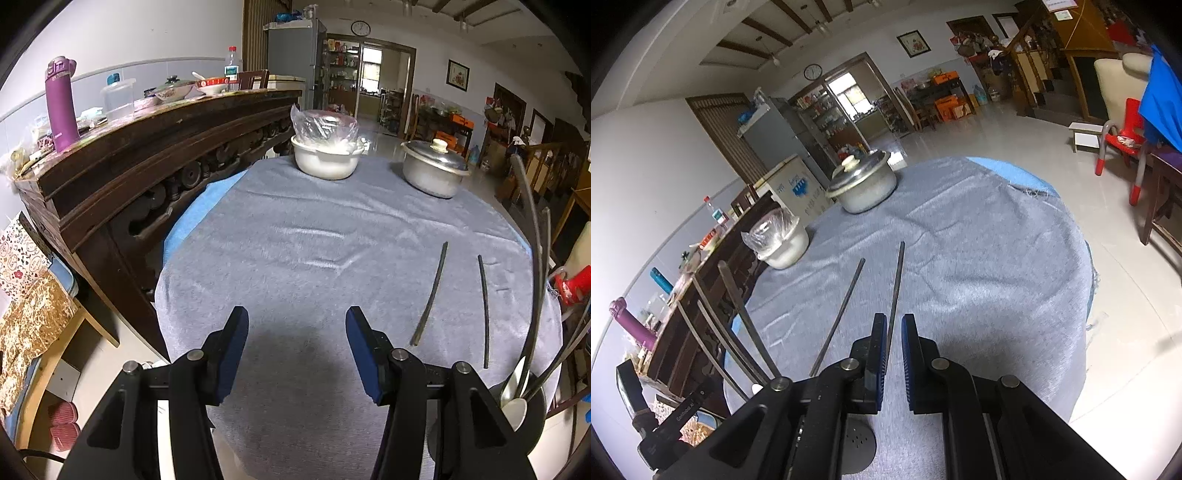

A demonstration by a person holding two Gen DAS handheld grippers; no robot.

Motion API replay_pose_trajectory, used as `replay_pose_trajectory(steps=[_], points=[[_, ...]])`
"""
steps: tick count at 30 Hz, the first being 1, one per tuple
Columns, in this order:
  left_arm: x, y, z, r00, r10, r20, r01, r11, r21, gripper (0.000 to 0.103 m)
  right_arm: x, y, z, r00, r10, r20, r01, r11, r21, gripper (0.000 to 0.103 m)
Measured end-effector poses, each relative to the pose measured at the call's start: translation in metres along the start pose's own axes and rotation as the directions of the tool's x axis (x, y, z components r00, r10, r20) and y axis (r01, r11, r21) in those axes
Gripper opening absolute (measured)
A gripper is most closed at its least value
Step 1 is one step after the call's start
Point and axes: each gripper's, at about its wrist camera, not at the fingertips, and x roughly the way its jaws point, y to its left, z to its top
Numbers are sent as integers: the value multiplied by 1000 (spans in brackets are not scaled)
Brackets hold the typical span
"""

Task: Organize utensils
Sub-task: 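Raise both open tools away from the metal cup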

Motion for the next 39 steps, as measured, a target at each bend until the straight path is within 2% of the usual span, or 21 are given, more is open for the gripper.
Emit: replay_pose_trajectory(steps=[17, 19, 20, 22, 39], points=[[23, 2, -8, 998, 32, -59, -30, 999, 25, 57, 33, -1, -12, 994, -8, -106, 9, 1000, 9, 10], [25, 2, -8, 997, 35, -64, -33, 999, 28, 57, 37, -2, -13, 993, -7, -117, 8, 1000, 13, 13], [26, 2, -9, 997, 37, -67, -35, 999, 28, 57, 38, -2, -14, 992, -5, -123, 7, 1000, 17, 18], [27, 3, -8, 997, 40, -68, -39, 999, 28, 57, 41, -3, -15, 992, -1, -128, 4, 1000, 22, 22], [39, 0, -8, 994, 73, -87, -70, 997, 43, 57, 50, -12, -15, 990, -3, -138, 9, 999, 43, 22]])
